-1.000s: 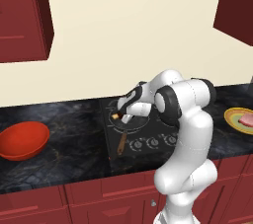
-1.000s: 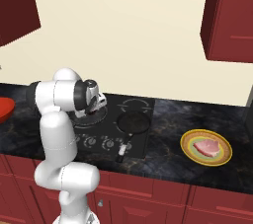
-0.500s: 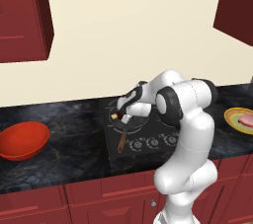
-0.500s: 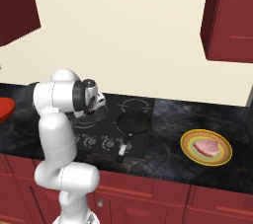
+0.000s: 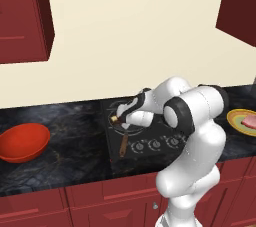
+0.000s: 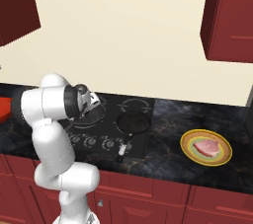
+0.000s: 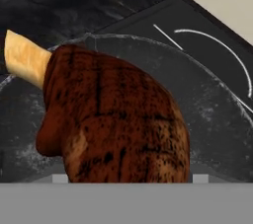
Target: Place one of the steaks on the plate and the other in the bowl. Then place the bowl in the fridge.
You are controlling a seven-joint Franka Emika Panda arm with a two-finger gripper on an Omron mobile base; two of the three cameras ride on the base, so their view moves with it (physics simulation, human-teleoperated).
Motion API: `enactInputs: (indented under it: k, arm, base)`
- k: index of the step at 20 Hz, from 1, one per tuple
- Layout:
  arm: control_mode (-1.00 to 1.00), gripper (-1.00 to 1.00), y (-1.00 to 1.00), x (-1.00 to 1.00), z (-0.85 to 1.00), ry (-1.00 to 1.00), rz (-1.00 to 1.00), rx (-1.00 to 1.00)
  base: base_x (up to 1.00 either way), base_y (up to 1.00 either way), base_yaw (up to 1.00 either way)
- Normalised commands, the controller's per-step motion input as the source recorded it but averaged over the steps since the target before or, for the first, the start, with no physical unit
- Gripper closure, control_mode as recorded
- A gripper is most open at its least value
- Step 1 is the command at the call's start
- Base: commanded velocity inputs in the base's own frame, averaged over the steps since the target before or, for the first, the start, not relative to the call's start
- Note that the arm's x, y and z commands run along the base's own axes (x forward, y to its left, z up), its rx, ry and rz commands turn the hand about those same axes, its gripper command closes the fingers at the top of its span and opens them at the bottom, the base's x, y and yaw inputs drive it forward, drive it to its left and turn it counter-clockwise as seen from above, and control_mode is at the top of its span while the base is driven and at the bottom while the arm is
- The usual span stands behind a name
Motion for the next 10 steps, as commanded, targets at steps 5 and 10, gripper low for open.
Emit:
enactInputs:
  k: [5,10]
  arm:
    - [-1.00,1.00,-0.19,-0.37,1.00,-0.05,0.03,0.00]
    - [-1.00,1.00,0.13,-0.84,1.00,0.07,0.11,0.00]
  base:
    - [0.00,0.00,0.00]
    - [0.00,0.00,0.00]
